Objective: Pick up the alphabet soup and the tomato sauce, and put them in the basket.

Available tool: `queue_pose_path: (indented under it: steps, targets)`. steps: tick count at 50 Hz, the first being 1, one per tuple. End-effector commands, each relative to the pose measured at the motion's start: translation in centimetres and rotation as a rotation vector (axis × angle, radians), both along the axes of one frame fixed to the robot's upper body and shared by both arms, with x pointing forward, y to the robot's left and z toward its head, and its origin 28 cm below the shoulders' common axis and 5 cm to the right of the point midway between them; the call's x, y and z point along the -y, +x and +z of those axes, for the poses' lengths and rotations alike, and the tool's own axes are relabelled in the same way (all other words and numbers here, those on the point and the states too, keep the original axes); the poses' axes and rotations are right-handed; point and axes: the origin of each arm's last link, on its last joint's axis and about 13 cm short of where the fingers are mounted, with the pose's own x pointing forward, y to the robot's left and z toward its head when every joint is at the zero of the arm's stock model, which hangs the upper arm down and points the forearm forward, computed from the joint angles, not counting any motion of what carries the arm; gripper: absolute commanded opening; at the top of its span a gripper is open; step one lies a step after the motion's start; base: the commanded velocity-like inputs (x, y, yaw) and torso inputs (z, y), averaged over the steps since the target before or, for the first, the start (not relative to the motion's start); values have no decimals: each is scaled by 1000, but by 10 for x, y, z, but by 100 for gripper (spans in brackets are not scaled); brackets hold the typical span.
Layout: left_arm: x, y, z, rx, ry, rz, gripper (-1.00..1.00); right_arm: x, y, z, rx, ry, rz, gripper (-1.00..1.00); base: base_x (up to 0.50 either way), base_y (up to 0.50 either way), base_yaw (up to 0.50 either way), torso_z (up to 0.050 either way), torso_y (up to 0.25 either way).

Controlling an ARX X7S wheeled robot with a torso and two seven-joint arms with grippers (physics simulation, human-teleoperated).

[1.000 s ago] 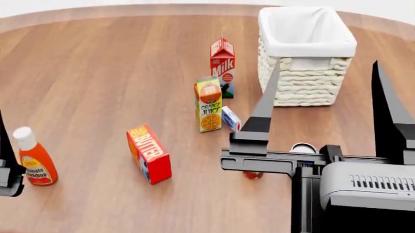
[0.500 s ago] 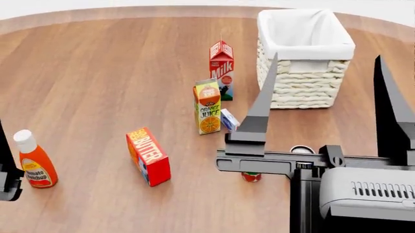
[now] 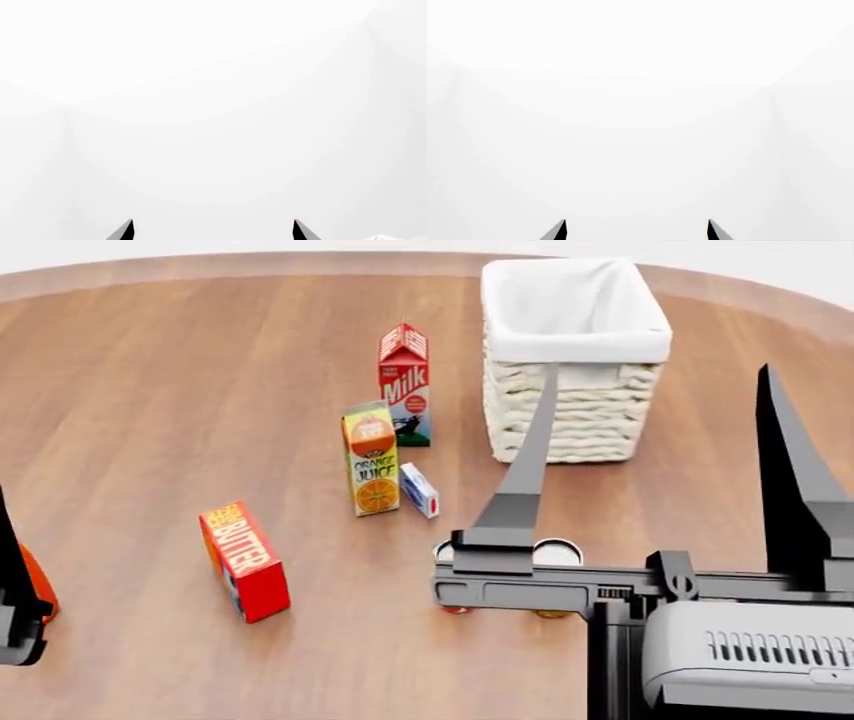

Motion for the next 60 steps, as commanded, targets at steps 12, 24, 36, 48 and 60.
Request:
queue_pose_path:
  steps: [12, 24, 36, 48, 60]
  targets:
    - [0, -3, -5, -5, 1, -7, 100, -1, -1, -1, 1, -16, -5, 100, 0, -206, 0, 0, 0]
    - [0, -3, -4, -3, 4, -8, 100, -1, -1, 1, 2, -27, -13, 100, 89, 0, 0, 0, 0]
    - [0, -3, -4, -3, 6, -9, 100, -2, -1, 2, 5, -27, -9, 100, 306, 0, 0, 0, 0]
    - [1, -3, -5, -1, 6, -7, 100, -2, -1, 1, 1, -31, -6, 100, 316, -68, 0, 0, 0]
    - [1, -4, -6, -2, 5, -9, 100, -3, -2, 0, 2, -38, -7, 100, 317, -44, 0, 0, 0]
